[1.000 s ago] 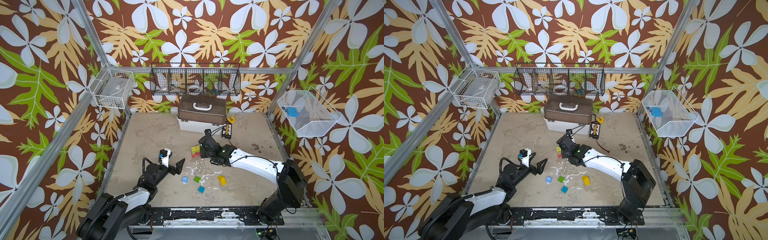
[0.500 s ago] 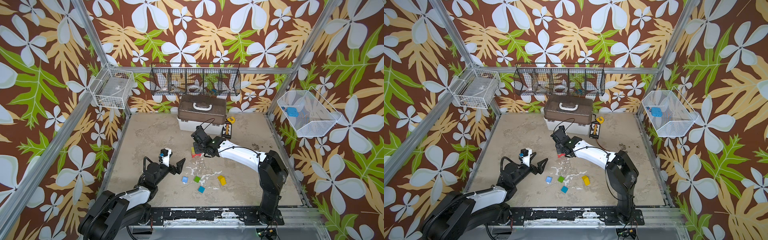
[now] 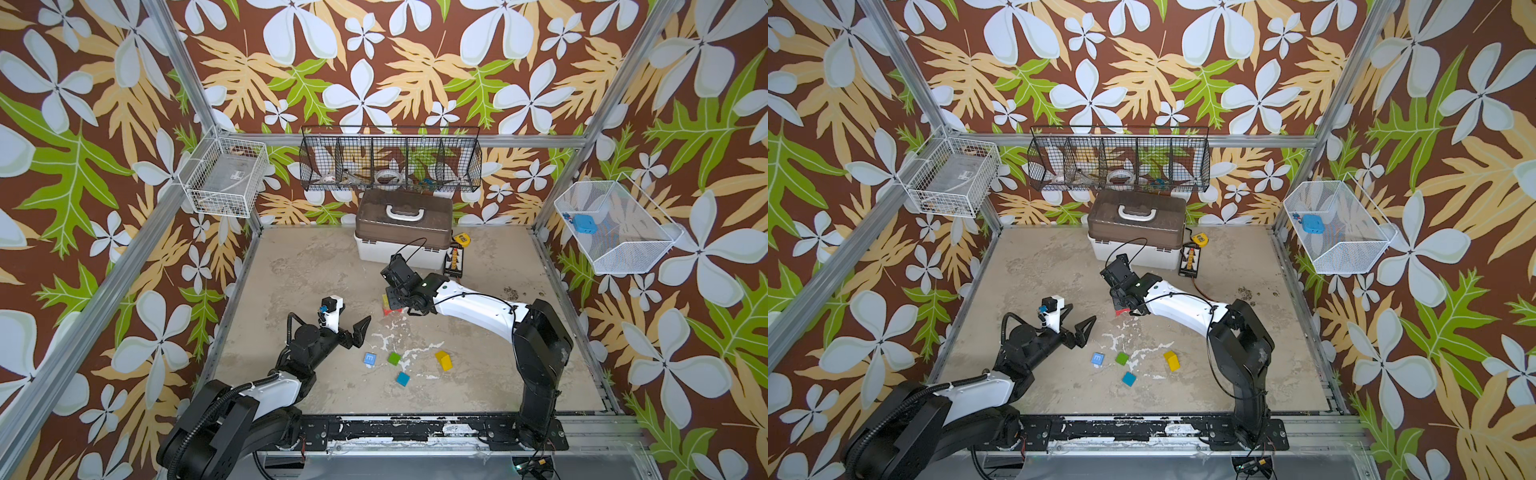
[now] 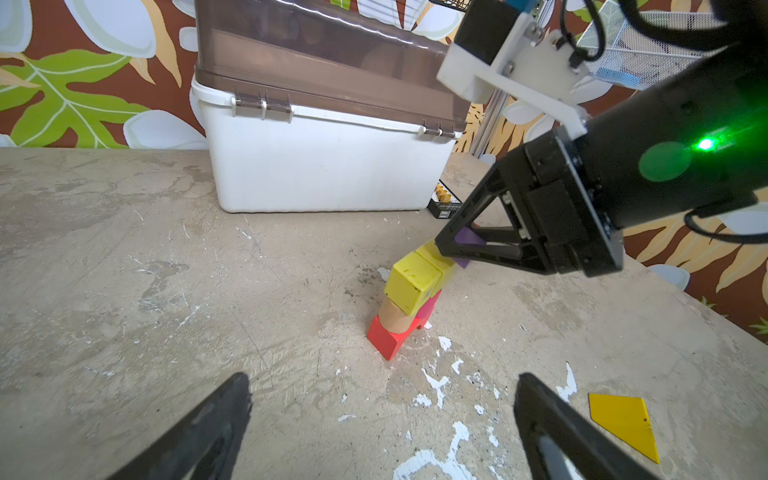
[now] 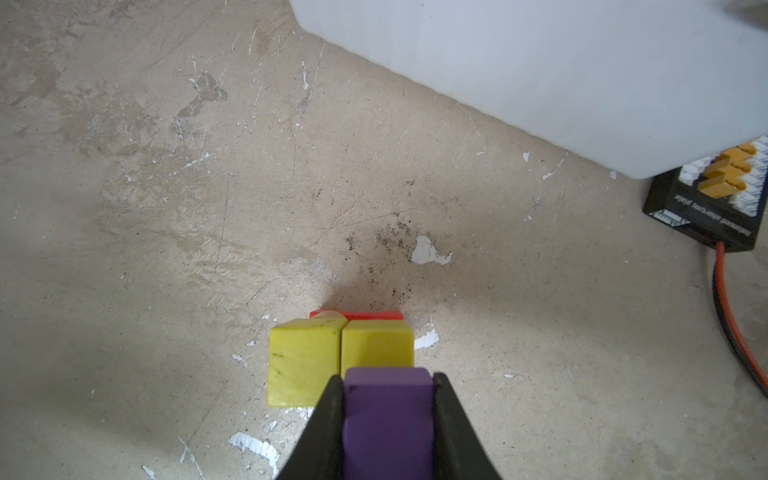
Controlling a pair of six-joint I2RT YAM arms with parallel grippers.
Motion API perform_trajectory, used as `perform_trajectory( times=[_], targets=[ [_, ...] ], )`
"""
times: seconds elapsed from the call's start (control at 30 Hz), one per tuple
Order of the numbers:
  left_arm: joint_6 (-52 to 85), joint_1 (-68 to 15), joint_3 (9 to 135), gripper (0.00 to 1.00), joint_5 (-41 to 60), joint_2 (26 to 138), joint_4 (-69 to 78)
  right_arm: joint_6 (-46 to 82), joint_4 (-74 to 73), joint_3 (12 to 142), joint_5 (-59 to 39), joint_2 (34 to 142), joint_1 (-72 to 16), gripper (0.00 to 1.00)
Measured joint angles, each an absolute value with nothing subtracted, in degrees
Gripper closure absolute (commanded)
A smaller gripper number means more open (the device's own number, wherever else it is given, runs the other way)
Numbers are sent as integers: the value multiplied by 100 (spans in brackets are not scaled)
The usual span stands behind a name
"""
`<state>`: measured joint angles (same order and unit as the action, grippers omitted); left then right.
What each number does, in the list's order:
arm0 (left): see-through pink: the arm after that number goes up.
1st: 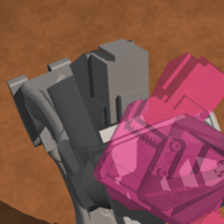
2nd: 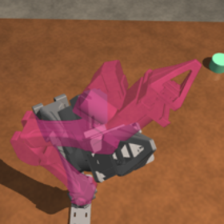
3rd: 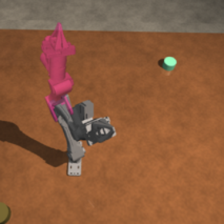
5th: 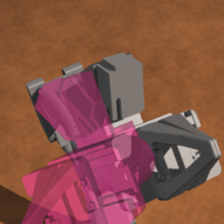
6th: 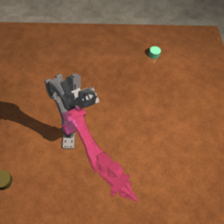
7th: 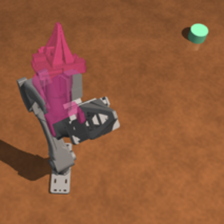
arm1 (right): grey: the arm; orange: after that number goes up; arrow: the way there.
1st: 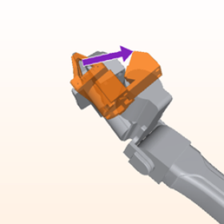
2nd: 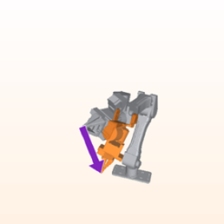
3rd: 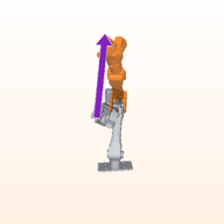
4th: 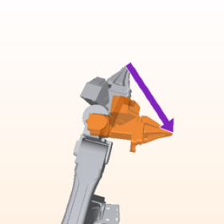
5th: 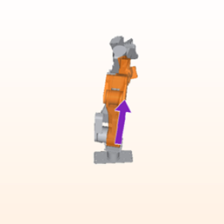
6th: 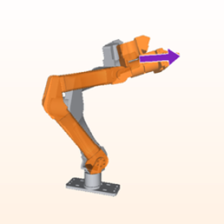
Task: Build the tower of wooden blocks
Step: 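Lower the purple block onto the two yellow blocks with the right gripper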
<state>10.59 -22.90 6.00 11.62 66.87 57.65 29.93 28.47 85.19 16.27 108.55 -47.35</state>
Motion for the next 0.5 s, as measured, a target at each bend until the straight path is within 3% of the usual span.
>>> perform_trajectory(
  times=[0.5],
  targets=[
    [1059, -2290, 679, 0, 1164, 6775, 5714, 2956, 2871, 8755, 1562, 11083, -4735, 80]
  ],
)
